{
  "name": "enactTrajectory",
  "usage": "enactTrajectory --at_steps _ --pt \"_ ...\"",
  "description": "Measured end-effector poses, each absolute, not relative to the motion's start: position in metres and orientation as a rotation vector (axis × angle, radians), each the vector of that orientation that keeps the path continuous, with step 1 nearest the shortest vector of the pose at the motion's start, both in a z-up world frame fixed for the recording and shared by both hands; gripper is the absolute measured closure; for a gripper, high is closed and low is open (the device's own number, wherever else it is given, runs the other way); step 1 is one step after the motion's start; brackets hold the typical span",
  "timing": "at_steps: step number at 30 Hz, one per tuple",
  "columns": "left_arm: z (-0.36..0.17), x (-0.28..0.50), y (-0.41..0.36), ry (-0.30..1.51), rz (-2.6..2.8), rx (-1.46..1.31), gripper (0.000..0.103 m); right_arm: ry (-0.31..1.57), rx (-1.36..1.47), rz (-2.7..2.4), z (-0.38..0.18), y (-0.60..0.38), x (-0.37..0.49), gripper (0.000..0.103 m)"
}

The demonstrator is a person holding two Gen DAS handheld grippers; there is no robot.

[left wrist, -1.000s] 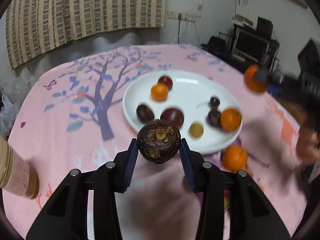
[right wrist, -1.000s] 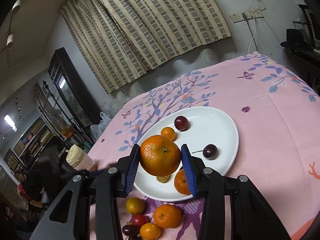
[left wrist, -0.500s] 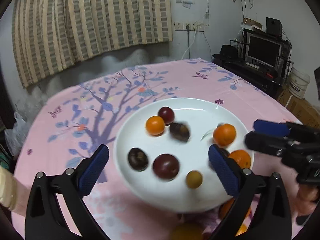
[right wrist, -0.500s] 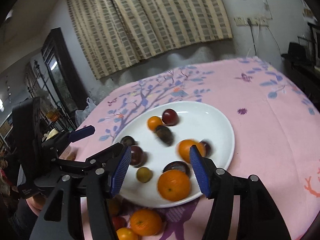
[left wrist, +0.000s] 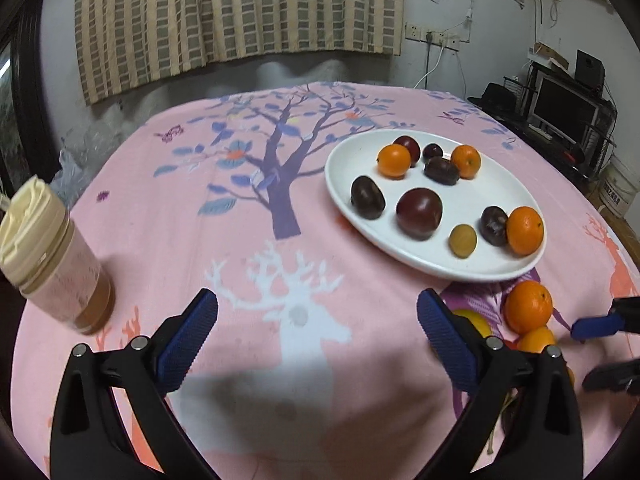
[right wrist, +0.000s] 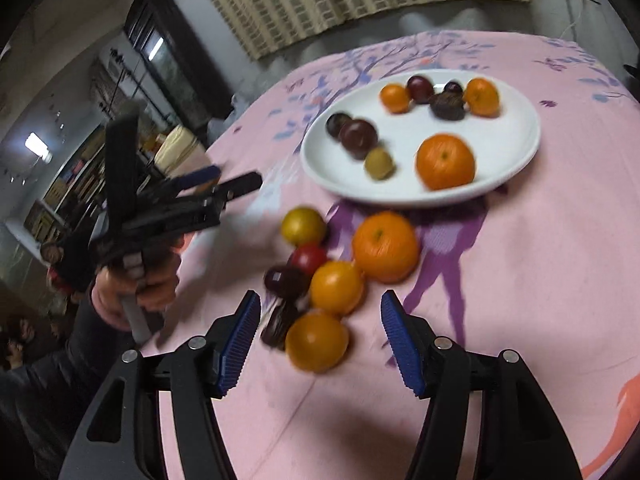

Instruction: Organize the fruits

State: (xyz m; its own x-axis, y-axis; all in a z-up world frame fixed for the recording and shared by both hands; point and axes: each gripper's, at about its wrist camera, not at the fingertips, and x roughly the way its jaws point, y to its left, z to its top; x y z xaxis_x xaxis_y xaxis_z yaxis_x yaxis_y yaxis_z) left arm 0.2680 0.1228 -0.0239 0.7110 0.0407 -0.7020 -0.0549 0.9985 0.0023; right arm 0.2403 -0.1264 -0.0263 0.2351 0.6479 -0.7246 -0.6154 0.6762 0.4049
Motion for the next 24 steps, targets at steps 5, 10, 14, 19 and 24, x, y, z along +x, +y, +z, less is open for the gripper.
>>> enactTrajectory --at_steps 5,10,14,19,24 --pt "-0.023 0.256 0.129 0.778 0.060 -0.049 0.005 1.003 -0.088 0.856 -0.032 -0.117 0.224 0.048" --pt "-0.024 0.250 0.133 0.782 0.071 -0.071 0.005 1.014 -0.131 0.853 -0.037 -0.110 0.221 0.053" --pt "-0.022 0.248 0.135 0.777 0.074 -0.082 0.005 1.011 -0.159 0.833 -0.041 -0.106 0.222 0.059" --pt "-0.020 0.243 0.131 0.759 0.075 -0.056 0.005 1.033 -0.076 0.855 -0.040 -0.115 0.232 0.065" --pt "-0.014 0.227 0.105 0.763 -0.139 -0.031 0.008 0.987 0.131 0.844 -0.024 -0.148 0.246 0.065"
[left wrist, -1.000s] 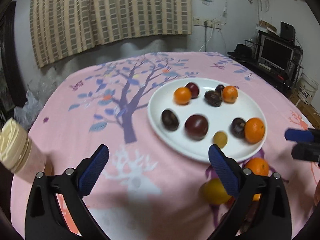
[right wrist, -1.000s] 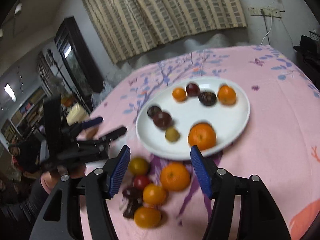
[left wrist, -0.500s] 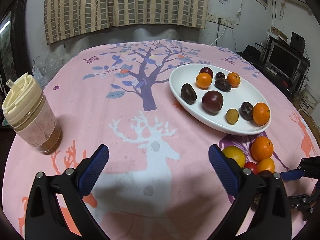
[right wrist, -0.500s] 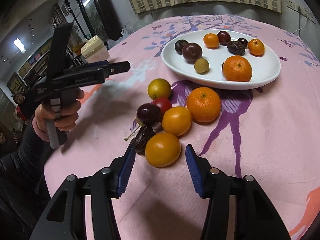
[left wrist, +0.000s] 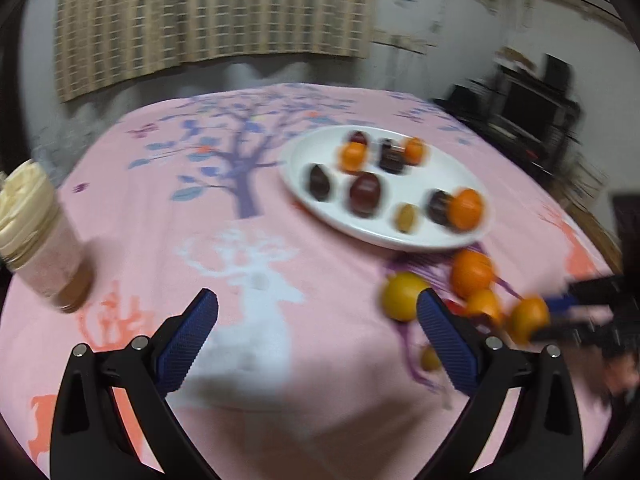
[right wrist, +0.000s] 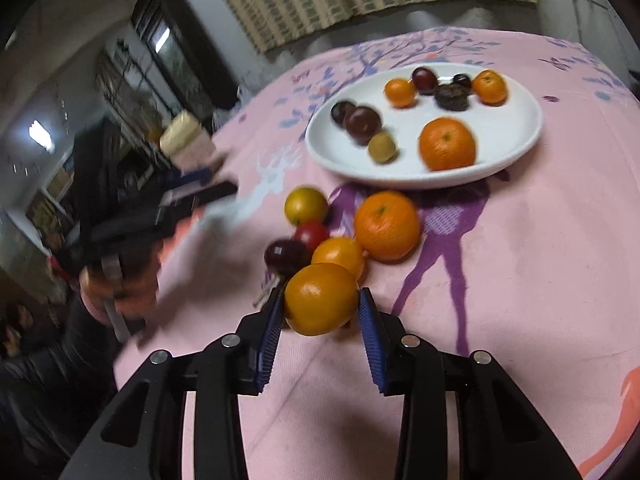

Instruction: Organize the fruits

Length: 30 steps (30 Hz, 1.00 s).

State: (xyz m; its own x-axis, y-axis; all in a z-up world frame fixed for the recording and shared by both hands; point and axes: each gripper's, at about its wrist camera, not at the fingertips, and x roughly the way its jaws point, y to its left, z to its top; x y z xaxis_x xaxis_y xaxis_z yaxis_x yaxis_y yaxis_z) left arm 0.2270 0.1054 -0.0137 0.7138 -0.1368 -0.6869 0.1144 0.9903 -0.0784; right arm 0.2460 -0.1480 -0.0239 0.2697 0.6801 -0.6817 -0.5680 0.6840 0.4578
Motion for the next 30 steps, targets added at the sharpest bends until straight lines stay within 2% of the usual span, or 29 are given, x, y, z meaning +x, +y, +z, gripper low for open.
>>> enactTrajectory --at_steps 4,7,9,11,17,30 --pt "-0.017 0.203 0.063 0.795 -0.379 0.071 0.040 0.980 0.225 0.805 -0.021 -0.166 0.254 0.065" --pt "-0.028 0.188 0.037 0.828 -0.470 0.143 0.053 0.989 0.233 0.793 -0.023 -0.167 0.257 0.064" --pt "-0.035 0.183 0.024 0.843 -0.494 0.175 0.055 0.997 0.219 0.796 -0.023 -0.164 0.257 0.064" --pt "-0.041 0.182 0.017 0.867 -0.515 0.181 0.062 0.996 0.212 0.801 -0.022 -0.161 0.257 0.064" --pt "-0.059 0.192 0.010 0.966 -0.500 0.165 0.065 0.978 0.207 0.797 -0.020 -0.161 0.254 0.064" --pt "-0.059 0.216 -0.001 0.971 -0.443 0.141 0.066 0.971 0.176 0.804 -0.019 -0.156 0.249 0.064"
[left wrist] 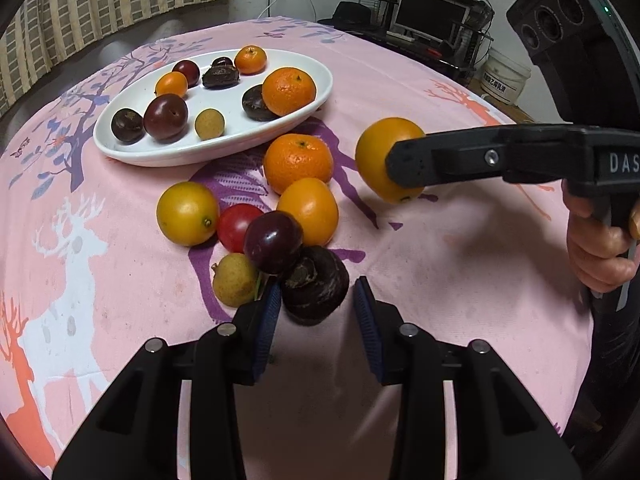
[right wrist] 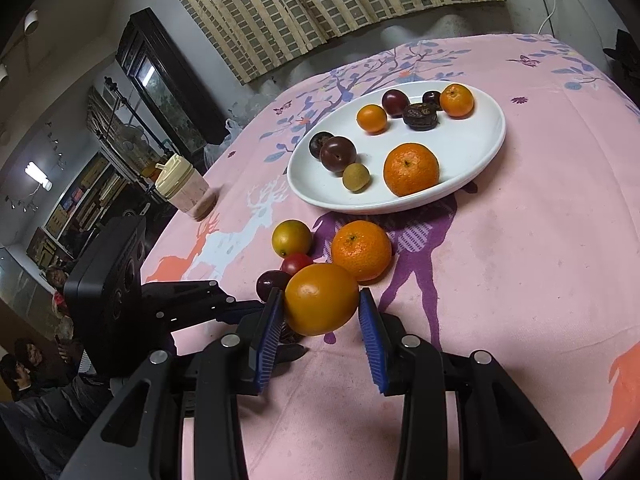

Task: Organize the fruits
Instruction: 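Place the large orange and small orange on the white plate, opening both tools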

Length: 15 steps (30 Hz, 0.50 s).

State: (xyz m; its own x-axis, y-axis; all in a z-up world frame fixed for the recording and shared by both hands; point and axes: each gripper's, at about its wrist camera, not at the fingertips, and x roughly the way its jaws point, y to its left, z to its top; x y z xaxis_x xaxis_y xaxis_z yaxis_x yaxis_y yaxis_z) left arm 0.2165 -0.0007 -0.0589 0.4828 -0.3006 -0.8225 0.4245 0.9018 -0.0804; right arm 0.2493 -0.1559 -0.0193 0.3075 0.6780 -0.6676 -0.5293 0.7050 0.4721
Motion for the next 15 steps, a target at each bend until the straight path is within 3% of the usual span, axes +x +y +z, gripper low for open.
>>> enactTrajectory --at_steps 3,15 --pt "-0.059 0.219 0.000 0.970 -0.437 0.134 0.071 0.971 0.170 0.801 -0.019 -0.155 0.249 0.064" --pt "-0.032 0.193 0.008 0.889 -0.550 0.100 0.071 0.906 0.219 0.811 -0.010 -0.160 0.252 0.064"
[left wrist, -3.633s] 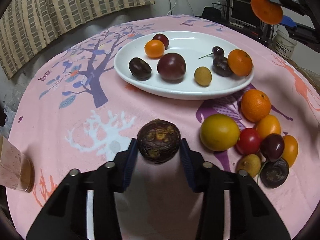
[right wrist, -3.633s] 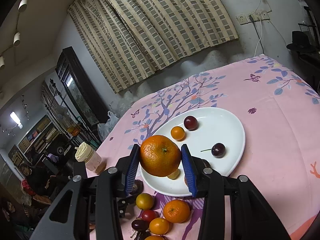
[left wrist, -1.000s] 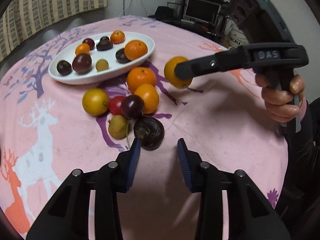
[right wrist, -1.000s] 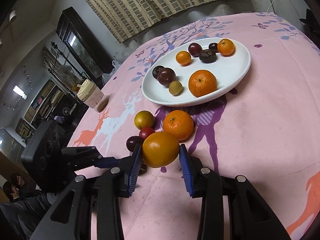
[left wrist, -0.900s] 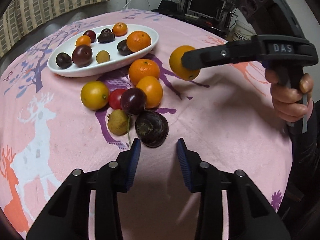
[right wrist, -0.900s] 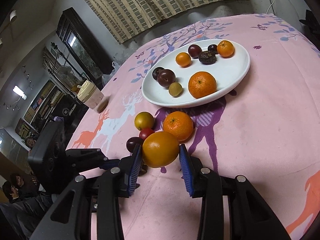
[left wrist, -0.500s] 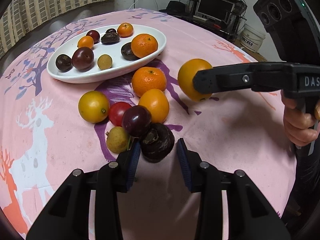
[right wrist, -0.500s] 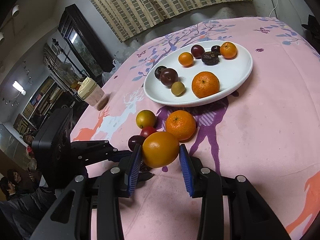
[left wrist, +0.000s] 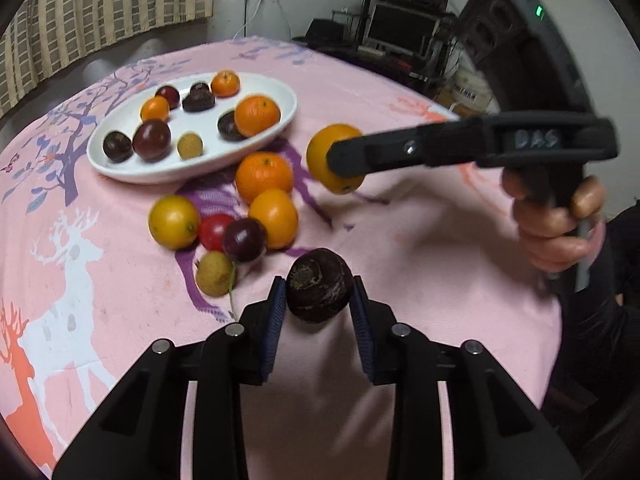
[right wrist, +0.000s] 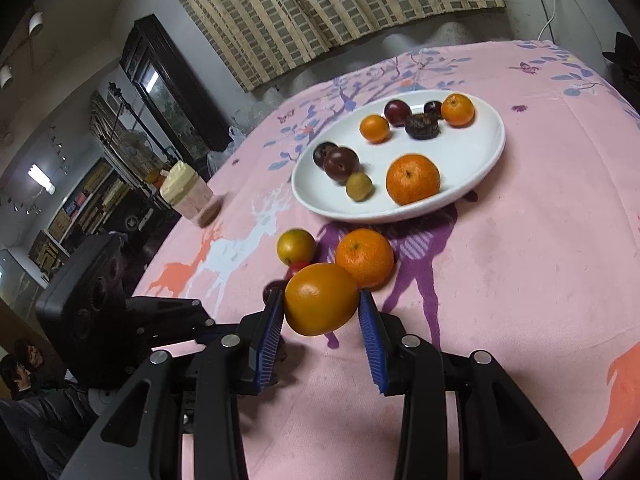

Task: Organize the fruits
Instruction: 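Place the large orange and small orange on the white plate, opening both tools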

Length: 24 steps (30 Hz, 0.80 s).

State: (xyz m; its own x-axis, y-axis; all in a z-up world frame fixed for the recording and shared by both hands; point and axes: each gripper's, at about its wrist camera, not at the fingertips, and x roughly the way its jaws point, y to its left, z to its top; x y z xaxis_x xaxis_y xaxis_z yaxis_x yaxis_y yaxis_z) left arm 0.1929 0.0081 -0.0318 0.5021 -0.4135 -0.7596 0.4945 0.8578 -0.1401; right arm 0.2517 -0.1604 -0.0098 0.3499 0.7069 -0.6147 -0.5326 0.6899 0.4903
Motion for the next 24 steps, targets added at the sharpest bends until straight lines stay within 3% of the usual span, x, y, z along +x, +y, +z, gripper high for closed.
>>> enactTrajectory --at_steps 7,15,17,18,19,21,24 --pt "0.006 0.260 0.045 0.780 -0.380 -0.017 0.071 0.790 0.283 0.654 0.008 -0.153 0.305 0.064" --pt "-0.004 0.350 0.068 0.784 -0.208 -0.055 0.071 0.782 0.265 0.499 -0.009 -0.148 0.369 0.063" --pt "-0.007 0.358 0.071 0.800 -0.172 -0.071 0.053 0.777 0.274 0.502 -0.009 -0.153 0.366 0.047" --pt "-0.007 0.357 0.073 0.795 -0.163 -0.080 0.032 0.767 0.272 0.508 -0.006 -0.155 0.362 0.047" --pt "-0.004 0.350 0.076 0.763 -0.153 -0.084 0.020 0.754 0.267 0.520 -0.002 -0.157 0.356 0.047" --pt "0.001 0.339 0.077 0.722 -0.123 -0.065 0.011 0.718 0.262 0.555 0.007 -0.159 0.343 0.046" --pt "0.008 0.326 0.082 0.706 -0.106 -0.056 0.007 0.732 0.245 0.611 0.011 -0.157 0.322 0.046"
